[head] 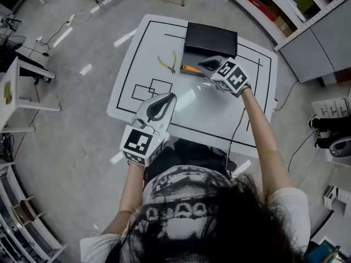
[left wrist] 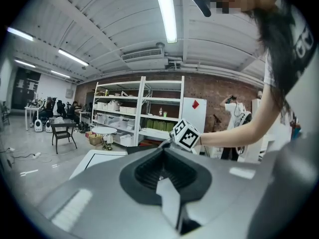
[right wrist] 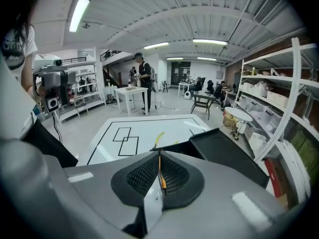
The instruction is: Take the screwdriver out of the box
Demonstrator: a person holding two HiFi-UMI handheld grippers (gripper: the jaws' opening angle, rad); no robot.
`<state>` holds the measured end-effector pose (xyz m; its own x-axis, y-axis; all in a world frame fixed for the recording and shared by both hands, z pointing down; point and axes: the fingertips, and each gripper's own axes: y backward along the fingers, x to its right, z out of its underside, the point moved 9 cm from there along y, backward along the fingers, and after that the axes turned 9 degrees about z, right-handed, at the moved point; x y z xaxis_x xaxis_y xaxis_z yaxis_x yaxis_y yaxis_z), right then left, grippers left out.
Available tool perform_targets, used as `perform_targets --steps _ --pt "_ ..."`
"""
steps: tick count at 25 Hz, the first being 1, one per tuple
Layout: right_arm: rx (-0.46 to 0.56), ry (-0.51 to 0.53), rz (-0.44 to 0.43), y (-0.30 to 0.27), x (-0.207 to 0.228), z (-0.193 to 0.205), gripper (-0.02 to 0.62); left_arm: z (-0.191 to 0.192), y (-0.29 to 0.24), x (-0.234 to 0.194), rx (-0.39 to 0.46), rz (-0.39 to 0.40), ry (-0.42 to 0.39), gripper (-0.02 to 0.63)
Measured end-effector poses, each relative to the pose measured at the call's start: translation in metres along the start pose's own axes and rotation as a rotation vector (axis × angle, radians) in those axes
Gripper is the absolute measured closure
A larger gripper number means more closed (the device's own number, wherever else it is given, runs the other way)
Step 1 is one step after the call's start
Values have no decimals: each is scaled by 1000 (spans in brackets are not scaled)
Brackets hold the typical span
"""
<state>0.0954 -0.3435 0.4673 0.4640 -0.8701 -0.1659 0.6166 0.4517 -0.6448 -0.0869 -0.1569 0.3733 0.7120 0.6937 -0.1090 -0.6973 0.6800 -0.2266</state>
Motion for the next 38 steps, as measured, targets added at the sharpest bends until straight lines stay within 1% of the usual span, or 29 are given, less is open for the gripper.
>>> perform_targets --steps 5,10,12,14,21,27,30,32,34,35,37,38 --pt "-60 33 -75 -31 12 7 588 5 -10 -6 -13 -19 25 606" --pt "-99 42 -134 -53 19 6 573 7 -15 -12 -28 -16 32 606" --pt "-122 55 -160 -63 22 4 558 7 -16 -16 -26 -14 32 606" --pt "-152 66 -193 -73 25 2 530 6 -18 -22 -24 -4 33 606" --pt "-276 90 -295 -108 36 6 477 6 -28 -56 -45 55 33 606" --pt "-423 140 -408 -130 37 13 461 5 -27 -89 -70 93 30 606" --pt "-467 164 -452 -140 33 13 465 9 -24 -106 -79 100 39 606" --pt "-480 164 -460 -144 32 12 463 11 -21 -117 -83 100 48 606" --pt "-486 162 -442 -144 33 10 443 13 -19 -125 -82 98 60 606" --pt "-485 166 -420 -143 34 9 442 13 -18 -129 -82 97 64 606" --pt "-474 181 -340 -139 39 7 444 14 -18 -136 -82 99 69 606" --pt "-463 185 -291 -137 44 5 471 14 -17 -139 -82 101 70 606"
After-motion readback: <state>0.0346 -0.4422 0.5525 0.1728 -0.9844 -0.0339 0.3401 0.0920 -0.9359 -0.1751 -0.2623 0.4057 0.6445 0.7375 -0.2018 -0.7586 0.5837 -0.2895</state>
